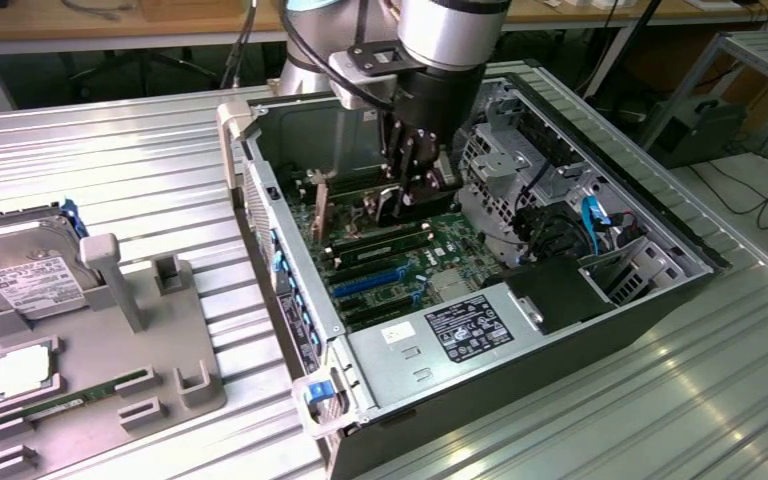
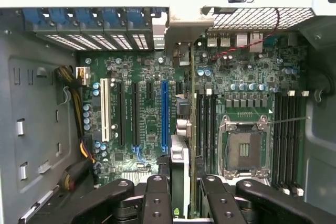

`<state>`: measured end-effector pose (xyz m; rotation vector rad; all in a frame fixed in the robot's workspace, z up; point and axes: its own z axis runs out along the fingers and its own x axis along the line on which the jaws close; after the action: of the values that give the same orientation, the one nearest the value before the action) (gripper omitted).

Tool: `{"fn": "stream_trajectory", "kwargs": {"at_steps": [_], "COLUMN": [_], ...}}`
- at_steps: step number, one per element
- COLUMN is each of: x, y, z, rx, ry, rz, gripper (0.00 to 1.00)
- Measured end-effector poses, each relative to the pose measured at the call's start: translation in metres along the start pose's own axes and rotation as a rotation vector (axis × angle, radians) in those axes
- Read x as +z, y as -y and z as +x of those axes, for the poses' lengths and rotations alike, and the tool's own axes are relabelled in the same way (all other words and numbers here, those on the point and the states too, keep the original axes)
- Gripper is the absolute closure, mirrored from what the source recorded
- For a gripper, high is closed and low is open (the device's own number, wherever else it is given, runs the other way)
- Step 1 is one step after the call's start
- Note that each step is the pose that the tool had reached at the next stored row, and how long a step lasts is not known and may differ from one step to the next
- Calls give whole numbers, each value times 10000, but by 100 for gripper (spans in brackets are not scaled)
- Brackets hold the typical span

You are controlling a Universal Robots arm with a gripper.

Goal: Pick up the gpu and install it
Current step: 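Insert the gpu into the slot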

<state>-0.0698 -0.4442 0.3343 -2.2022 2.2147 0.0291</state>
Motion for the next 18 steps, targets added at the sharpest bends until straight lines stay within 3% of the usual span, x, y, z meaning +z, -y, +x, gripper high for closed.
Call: {"fn": "stream_trajectory", "kwargs": {"at_steps": [7,10,18], "x": [106,169,286], "y": [-33,-105,-109], "z": [14,17,70], "rx": [0,-1,0], "ry": [0,0,1], "rz": [0,0,1], "gripper": [73,73,73]}}
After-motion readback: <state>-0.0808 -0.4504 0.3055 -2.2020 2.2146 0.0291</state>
